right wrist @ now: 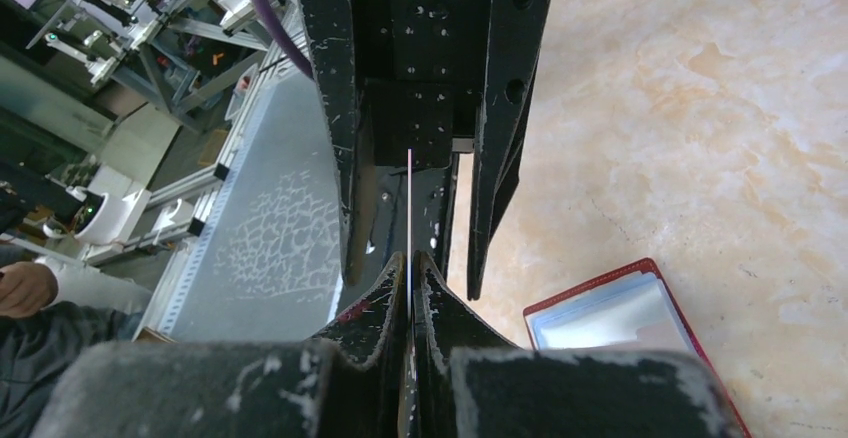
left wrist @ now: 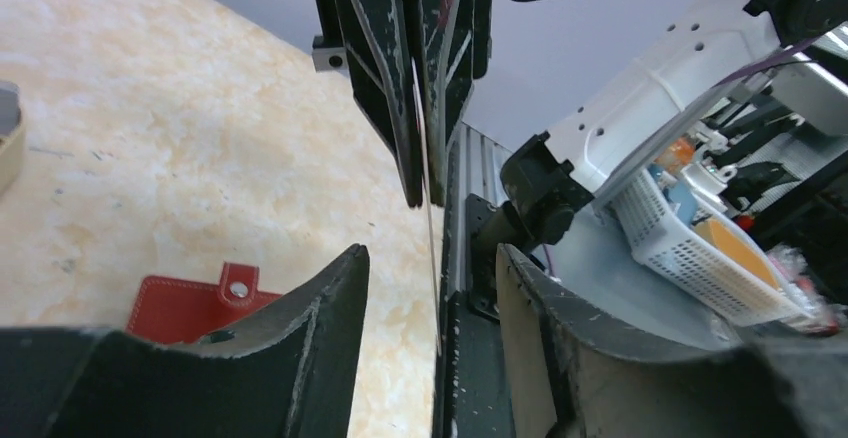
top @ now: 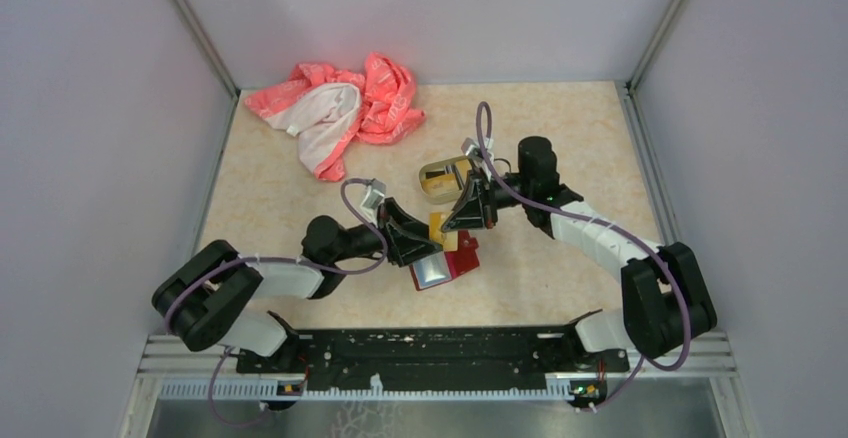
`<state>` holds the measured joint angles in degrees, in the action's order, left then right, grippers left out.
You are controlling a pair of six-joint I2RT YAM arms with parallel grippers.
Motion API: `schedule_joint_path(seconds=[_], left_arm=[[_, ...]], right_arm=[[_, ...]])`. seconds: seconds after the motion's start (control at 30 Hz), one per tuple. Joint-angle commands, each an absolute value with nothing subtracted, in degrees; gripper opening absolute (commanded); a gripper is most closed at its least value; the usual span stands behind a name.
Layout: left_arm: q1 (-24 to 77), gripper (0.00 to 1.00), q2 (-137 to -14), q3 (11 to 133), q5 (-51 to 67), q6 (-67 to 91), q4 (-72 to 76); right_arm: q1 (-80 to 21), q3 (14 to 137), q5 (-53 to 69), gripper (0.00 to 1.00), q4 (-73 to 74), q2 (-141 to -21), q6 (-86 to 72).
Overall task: Put the credit cards into the card holder
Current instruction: Insert the credit card into the card holder.
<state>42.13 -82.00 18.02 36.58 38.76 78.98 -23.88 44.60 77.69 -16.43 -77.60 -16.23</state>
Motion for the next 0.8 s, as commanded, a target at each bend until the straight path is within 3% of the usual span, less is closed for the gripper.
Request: schedule_joint_path(seconds=[0.0, 0.1, 0.13, 0.2, 0.27, 0.33, 0.53, 0.77], left_arm=[[42.89, 0.42, -83.23, 21.41, 35.95, 36.61, 76.65], [42.89, 0.07, -83.76, 22.54, 38.74, 35.54, 75.08], [42.89, 0.01, -83.63, 22.97, 39.81, 34.32, 73.74], [42.73, 0.00, -82.26, 23.43, 40.97, 31.23, 68.35], [42.23, 0.00, -79.92, 23.91, 42.83, 27.82, 61.21], [41.42, 0.00, -77.92, 24.77, 45.55, 25.17, 54.72], [40.85, 0.00, -75.20, 28.82, 48.80, 20.07, 40.32], [40.78, 0.00, -76.11, 30.58, 49.42, 20.34, 39.01]], right_arm=[[-23.99, 44.39, 77.71, 0.00, -21.04, -75.43, -18.12], [-23.91, 44.34, 77.85, 0.00, -20.92, -75.40, -17.85], [-23.97, 44.61, 78.41, 0.05, -20.21, -75.47, -17.02], [-23.46, 46.79, 80.40, 0.29, -12.67, -75.35, -10.64], [-22.62, 51.53, 80.92, 0.49, 7.09, -75.07, 6.83], [-22.44, 57.05, 75.52, 0.58, 25.51, -74.92, 24.45], [-22.69, 58.74, 73.04, 0.58, 30.12, -75.79, 28.77], [-24.25, 58.21, 71.93, 0.51, 29.37, -76.19, 28.36]])
